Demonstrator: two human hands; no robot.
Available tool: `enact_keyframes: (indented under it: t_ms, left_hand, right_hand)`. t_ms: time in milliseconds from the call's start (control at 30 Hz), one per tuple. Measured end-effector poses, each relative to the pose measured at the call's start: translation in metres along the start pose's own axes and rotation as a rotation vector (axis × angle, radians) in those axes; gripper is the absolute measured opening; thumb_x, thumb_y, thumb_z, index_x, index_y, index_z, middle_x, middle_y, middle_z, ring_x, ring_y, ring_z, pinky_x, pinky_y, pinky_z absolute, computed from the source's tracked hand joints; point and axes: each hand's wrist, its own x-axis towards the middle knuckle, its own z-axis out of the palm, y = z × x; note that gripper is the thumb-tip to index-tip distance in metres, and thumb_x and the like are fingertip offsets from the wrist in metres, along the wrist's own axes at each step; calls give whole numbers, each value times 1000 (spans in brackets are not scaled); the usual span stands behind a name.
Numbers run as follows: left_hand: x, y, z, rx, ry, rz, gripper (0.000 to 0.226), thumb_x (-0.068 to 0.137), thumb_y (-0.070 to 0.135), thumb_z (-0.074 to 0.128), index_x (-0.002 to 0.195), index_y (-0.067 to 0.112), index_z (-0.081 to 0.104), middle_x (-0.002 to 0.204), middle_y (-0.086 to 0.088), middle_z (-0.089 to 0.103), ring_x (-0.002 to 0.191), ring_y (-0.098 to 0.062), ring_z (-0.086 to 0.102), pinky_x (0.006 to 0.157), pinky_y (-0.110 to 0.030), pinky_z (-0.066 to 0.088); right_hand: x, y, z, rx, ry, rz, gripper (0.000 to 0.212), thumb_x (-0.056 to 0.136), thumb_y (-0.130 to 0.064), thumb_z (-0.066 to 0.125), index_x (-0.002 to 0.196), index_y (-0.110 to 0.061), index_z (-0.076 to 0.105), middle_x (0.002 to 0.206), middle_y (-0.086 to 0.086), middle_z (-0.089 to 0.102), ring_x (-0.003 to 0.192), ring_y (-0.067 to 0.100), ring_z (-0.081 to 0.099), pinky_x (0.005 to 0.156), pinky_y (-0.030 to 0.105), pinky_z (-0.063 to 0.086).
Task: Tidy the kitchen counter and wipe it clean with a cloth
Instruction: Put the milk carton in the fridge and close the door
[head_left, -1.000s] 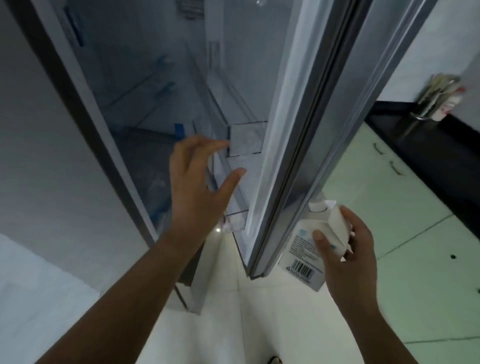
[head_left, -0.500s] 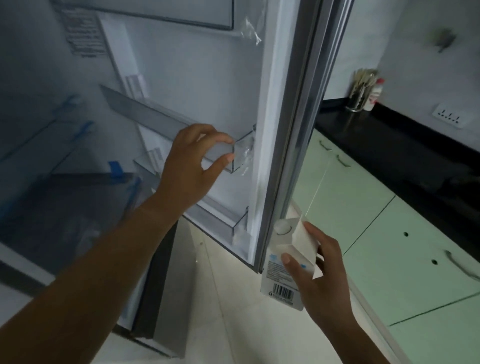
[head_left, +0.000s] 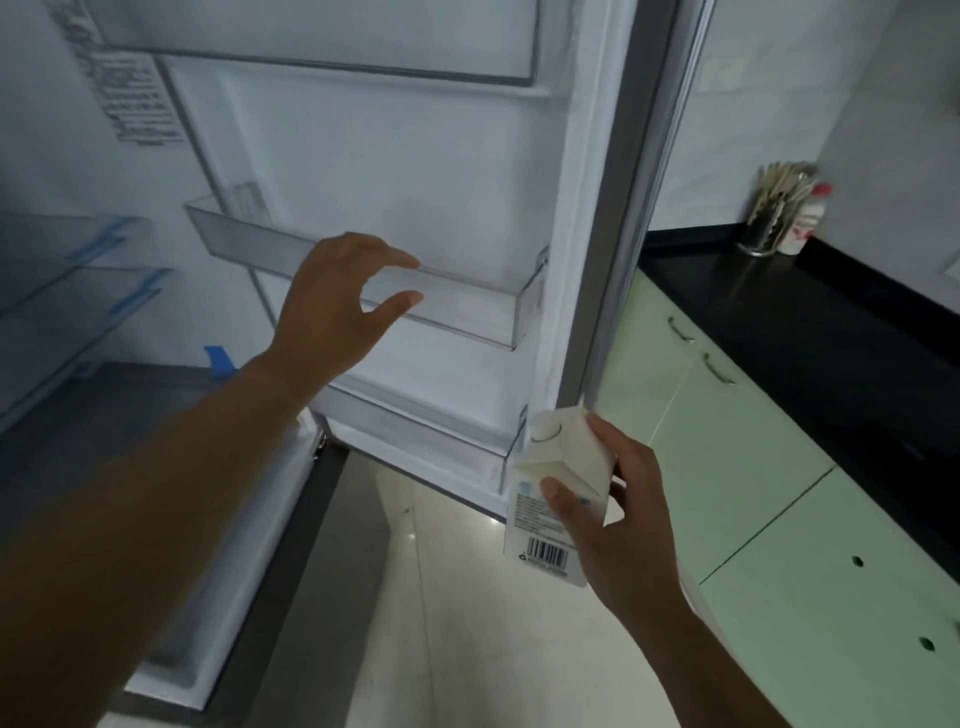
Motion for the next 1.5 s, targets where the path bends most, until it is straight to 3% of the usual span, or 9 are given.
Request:
enact_keyframes:
  t_ms: [300, 467, 533, 600, 700, 833, 1000, 1233, 1500]
  left_hand:
    - [25, -51, 39, 108, 48, -88, 30, 87, 36, 58, 116, 27, 61, 108, -5, 58, 108, -22, 49, 93, -21, 31]
    - [30, -53, 48, -1, 27, -12, 38, 89, 38, 54, 125, 25, 55, 117, -5, 56, 114, -17, 44, 103, -43, 34]
    - [26, -63, 37, -50, -22, -1, 44, 87, 40, 56, 128, 27, 52, 126, -2, 54, 121, -14, 42, 107, -36, 29]
    - [18, -78, 18, -51, -34, -74, 50, 84, 43, 59, 131, 30, 48, 133, 1, 50, 125, -13, 39, 107, -21, 22]
    - [-2, -111, -21, 49, -19, -222, 52, 82, 44, 57, 131, 29, 48, 133, -1, 52, 123, -14, 42, 103, -18, 23]
    - [-47, -149, -82, 200, 66, -380, 46, 83, 39, 56, 126, 24, 53, 124, -5, 58, 116, -14, 43, 100, -8, 19]
    - [-97, -166, -142, 409, 145, -583, 46, 82, 42, 50, 119, 17, 61, 117, -8, 62, 109, -23, 51, 97, -25, 35]
    - [-125, -168, -174, 563, 222, -946, 59, 77, 50, 42, 124, 17, 56, 125, -11, 59, 112, -33, 53, 93, -44, 46]
    - [-133, -200, -174, 737, 313, -1112, 50, 80, 46, 51, 121, 18, 56, 119, -7, 60, 108, -29, 54, 82, -45, 50]
  right_hand:
    - [77, -5, 45, -5, -46, -74, 67, 61, -60, 65, 121, -38, 46, 107, -23, 44, 105, 11, 53, 75, 32, 58]
    - [109, -14, 73, -18, -59, -113, 63, 60, -61, 63, 117, -43, 43, 106, -34, 42, 106, 8, 53, 79, 39, 57]
    - [122, -19, 88, -37, -73, -166, 63, 61, -61, 62, 118, -41, 42, 106, -35, 42, 105, 3, 51, 80, 34, 57]
    - [132, -27, 106, -41, -106, -205, 68, 61, -66, 61, 121, -38, 42, 108, -34, 42, 106, 1, 50, 79, 26, 56]
    - [146, -40, 140, 9, -191, -262, 76, 60, -76, 58, 123, -36, 42, 115, -21, 45, 106, 5, 51, 77, 18, 54]
    - [155, -65, 210, 139, -361, -299, 64, 64, -59, 62, 121, -37, 44, 117, -12, 47, 102, 5, 55, 69, 19, 55]
    - [160, -104, 302, 241, -583, -402, 64, 64, -59, 63, 122, -41, 44, 118, -14, 47, 105, 8, 56, 70, 22, 56]
    - [150, -152, 409, 396, -790, -442, 58, 64, -56, 66, 118, -46, 47, 119, -13, 47, 109, 12, 55, 84, 42, 54]
    - [172, -175, 485, 446, -878, -511, 61, 66, -54, 66, 122, -39, 47, 118, -14, 44, 109, 8, 53, 86, 39, 54]
